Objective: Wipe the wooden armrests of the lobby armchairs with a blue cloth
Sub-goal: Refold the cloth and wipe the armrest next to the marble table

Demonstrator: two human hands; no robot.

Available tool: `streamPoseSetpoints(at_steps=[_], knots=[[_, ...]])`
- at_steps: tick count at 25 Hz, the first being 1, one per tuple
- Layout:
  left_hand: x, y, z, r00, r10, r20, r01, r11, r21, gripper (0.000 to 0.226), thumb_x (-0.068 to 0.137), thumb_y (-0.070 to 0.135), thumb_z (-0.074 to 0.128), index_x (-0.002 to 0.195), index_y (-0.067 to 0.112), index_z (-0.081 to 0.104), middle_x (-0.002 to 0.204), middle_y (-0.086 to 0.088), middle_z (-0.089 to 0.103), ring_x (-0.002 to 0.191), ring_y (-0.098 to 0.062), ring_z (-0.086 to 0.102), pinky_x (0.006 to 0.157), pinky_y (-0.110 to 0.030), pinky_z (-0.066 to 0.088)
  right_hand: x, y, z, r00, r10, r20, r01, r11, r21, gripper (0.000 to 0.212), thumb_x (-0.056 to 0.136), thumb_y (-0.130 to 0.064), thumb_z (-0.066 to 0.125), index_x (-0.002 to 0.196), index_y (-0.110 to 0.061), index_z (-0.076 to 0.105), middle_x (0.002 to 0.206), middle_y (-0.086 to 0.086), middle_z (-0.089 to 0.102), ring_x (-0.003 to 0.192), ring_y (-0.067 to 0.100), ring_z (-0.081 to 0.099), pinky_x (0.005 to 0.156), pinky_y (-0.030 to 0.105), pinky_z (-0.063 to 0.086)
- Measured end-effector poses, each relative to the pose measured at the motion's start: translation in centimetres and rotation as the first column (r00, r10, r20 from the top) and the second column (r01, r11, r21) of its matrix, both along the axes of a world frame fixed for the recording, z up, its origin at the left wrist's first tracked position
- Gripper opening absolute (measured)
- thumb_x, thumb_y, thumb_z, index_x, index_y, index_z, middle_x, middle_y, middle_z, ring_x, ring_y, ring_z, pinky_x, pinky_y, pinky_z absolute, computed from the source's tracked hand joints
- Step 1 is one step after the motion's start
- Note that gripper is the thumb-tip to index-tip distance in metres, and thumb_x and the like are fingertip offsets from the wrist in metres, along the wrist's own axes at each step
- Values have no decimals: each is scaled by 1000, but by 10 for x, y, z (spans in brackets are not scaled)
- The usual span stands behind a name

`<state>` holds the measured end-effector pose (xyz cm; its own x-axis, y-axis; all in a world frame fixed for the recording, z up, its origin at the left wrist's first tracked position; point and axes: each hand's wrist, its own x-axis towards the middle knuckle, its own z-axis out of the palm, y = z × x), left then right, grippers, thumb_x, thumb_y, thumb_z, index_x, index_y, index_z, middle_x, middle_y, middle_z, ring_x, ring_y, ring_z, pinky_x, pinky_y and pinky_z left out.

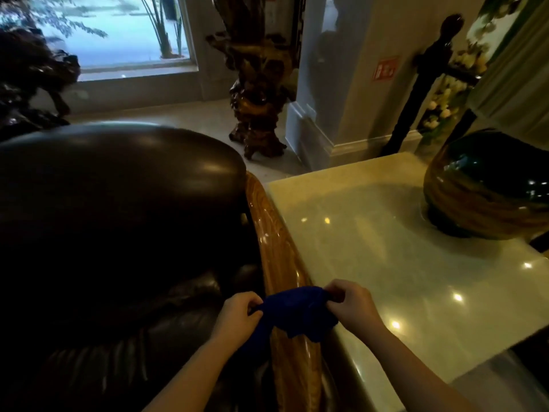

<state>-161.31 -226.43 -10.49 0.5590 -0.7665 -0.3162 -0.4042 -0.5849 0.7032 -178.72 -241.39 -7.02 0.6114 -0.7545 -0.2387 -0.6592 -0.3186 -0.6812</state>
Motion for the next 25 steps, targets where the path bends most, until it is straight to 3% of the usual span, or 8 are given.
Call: streamPoseSetpoints(at_steps=[3, 6, 11, 16, 18, 20, 23, 25], knots=[[-5, -29, -46, 999, 10, -49, -7, 998, 56, 17, 84, 15, 59, 92, 30, 60, 99, 9, 59, 95, -6, 55, 79, -20, 46, 0, -35, -49, 999, 14, -50, -11, 998, 55, 27, 74, -3, 60, 78, -29, 61, 83, -6, 64, 79, 7, 60, 56, 7, 38], [9, -55, -82, 998, 31, -50, -27, 998, 61, 15, 84, 12, 59, 95, 22, 62, 101, 3, 63, 94, -8, 56, 79, -23, 46, 21, -66, -90, 998, 23, -62, -18, 997, 81, 23, 72, -2, 61, 84, -21, 67, 83, -3, 65, 81, 13, 62, 62, 15, 42], [65, -92, -120, 994, 101, 43, -100, 995, -25, 16, 84, 12, 58, 95, 23, 62, 100, 3, 62, 96, -11, 56, 80, -25, 45, 79, -109, -134, 998, 44, 42, -45, 999, 14, 21, 70, -3, 63, 85, -17, 69, 77, -4, 63, 74, 11, 58, 62, 14, 39], [87, -123, -135, 974, 161, 158, -141, 981, -132, 21, 87, 15, 53, 107, 20, 59, 113, -1, 59, 106, -11, 54, 85, -22, 40, 123, -144, -151, 998, 18, 58, -17, 1000, -20, 22, 77, -5, 61, 96, -14, 66, 93, 4, 67, 87, 19, 62, 71, 24, 44], [86, -127, -139, 919, 317, 234, -253, 931, -264, 38, 91, 23, 42, 128, 21, 44, 136, -2, 47, 125, -11, 41, 99, -24, 34, 131, -140, -157, 984, -109, 142, 135, 973, -189, 31, 84, -11, 55, 115, -13, 57, 119, 11, 60, 112, 27, 54, 89, 32, 43], [69, -126, -145, 834, 475, 280, -364, 856, -366, 53, 92, 35, 27, 143, 28, 13, 155, 0, 17, 141, -8, 12, 113, -31, 19, 133, -114, -167, 968, -155, 196, 219, 904, -367, 46, 90, -25, 44, 135, -17, 36, 147, 14, 34, 136, 28, 28, 108, 36, 25], [29, -134, -163, 900, 389, 195, -335, 906, -260, 59, 93, 43, 20, 137, 33, -17, 152, 10, -15, 141, -5, -13, 118, -39, 6, 133, -66, -191, 998, -15, 54, 33, 935, -353, 64, 91, -48, 28, 144, -21, 7, 156, 10, 3, 142, 23, -2, 115, 41, 12], [23, -147, -176, 936, 326, 133, -303, 938, -171, 62, 95, 38, 27, 133, 32, -21, 147, 13, -23, 138, -5, -18, 119, -41, 6, 140, -62, -204, 999, 27, -25, -34, 944, -328, 68, 91, -52, 31, 144, -22, 1, 157, 9, -1, 143, 22, -4, 116, 41, 15]])
